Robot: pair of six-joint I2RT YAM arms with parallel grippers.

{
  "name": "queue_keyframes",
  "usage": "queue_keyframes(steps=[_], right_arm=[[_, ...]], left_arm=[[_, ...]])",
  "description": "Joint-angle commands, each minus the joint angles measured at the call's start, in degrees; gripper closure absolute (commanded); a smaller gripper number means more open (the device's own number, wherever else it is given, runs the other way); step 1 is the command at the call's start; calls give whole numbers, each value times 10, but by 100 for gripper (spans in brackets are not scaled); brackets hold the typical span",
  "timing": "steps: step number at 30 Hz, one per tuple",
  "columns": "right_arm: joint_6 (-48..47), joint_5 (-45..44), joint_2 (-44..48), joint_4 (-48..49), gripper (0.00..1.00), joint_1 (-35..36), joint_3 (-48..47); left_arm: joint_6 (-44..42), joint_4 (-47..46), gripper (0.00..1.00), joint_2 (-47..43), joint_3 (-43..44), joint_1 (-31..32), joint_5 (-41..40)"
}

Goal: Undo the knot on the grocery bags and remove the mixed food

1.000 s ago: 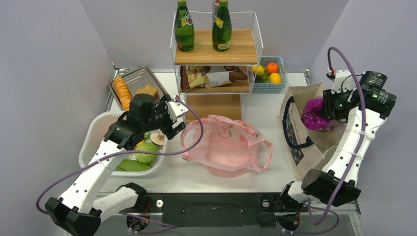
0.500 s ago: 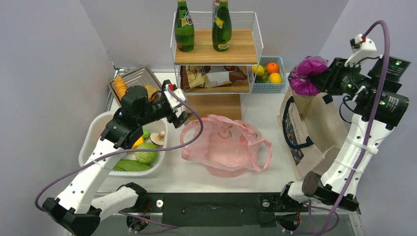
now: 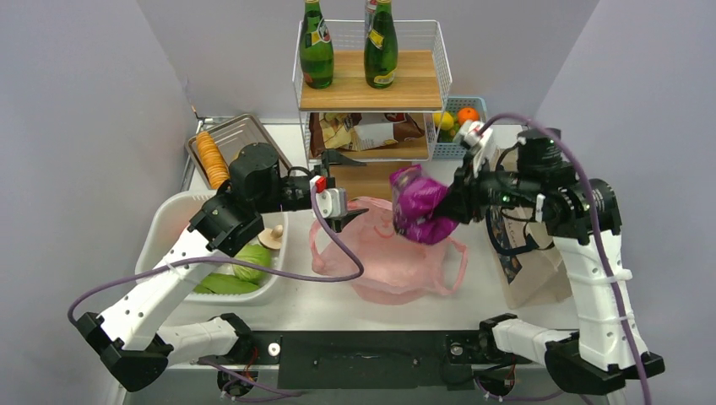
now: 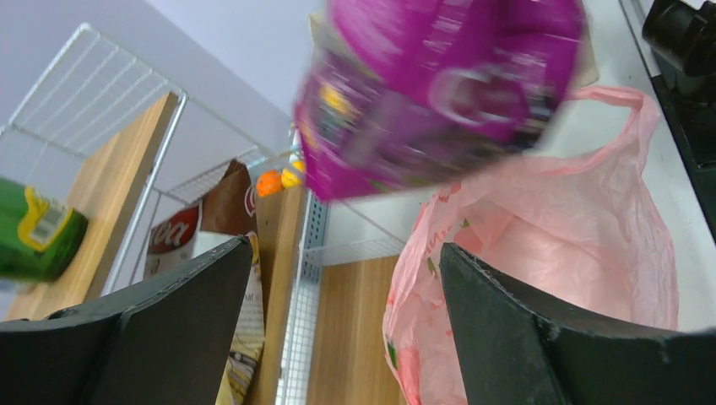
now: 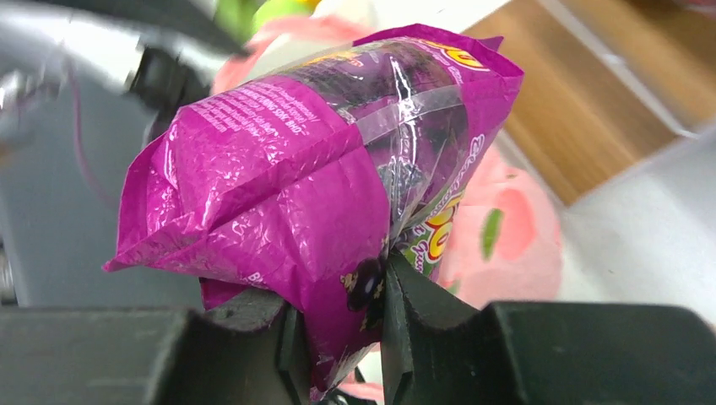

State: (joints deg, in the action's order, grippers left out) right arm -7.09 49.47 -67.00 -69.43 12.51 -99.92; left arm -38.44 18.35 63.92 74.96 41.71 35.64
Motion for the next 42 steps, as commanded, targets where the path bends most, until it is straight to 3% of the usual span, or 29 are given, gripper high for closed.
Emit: queue_keyframes(steps=[1, 4, 7, 12, 15, 21, 27, 35, 38, 42], right_arm=[[-125, -36, 42, -14, 100, 112, 29], [-141, -67, 35, -16, 100, 185, 44], [-150, -74, 23, -17, 100, 214, 43], [-187, -104, 9, -6, 100, 250, 20], [-214, -128, 12, -2, 100, 263, 11], [-243, -154, 30, 10, 100, 293, 12], [-243, -165, 33, 15, 100, 336, 16], [-261, -176, 28, 14, 100, 355, 0], [-256, -172, 28, 15, 100, 358, 0], [-237, -158, 24, 28, 100, 367, -1]], left_arm=[[-47, 18, 20, 17, 54, 16, 71], [-76, 24, 20, 21, 49, 53, 72], [-145, 39, 20, 17, 30, 90, 62], [-132, 42, 19, 19, 15, 128, 53], [-112, 55, 18, 20, 11, 130, 57], [-163, 152, 18, 17, 10, 131, 44], [-163, 141, 18, 3, -21, 129, 24], [-255, 210, 16, -13, -47, 131, 10], [-259, 191, 16, -25, -71, 131, -3], [-206, 79, 15, -30, -104, 139, -40]])
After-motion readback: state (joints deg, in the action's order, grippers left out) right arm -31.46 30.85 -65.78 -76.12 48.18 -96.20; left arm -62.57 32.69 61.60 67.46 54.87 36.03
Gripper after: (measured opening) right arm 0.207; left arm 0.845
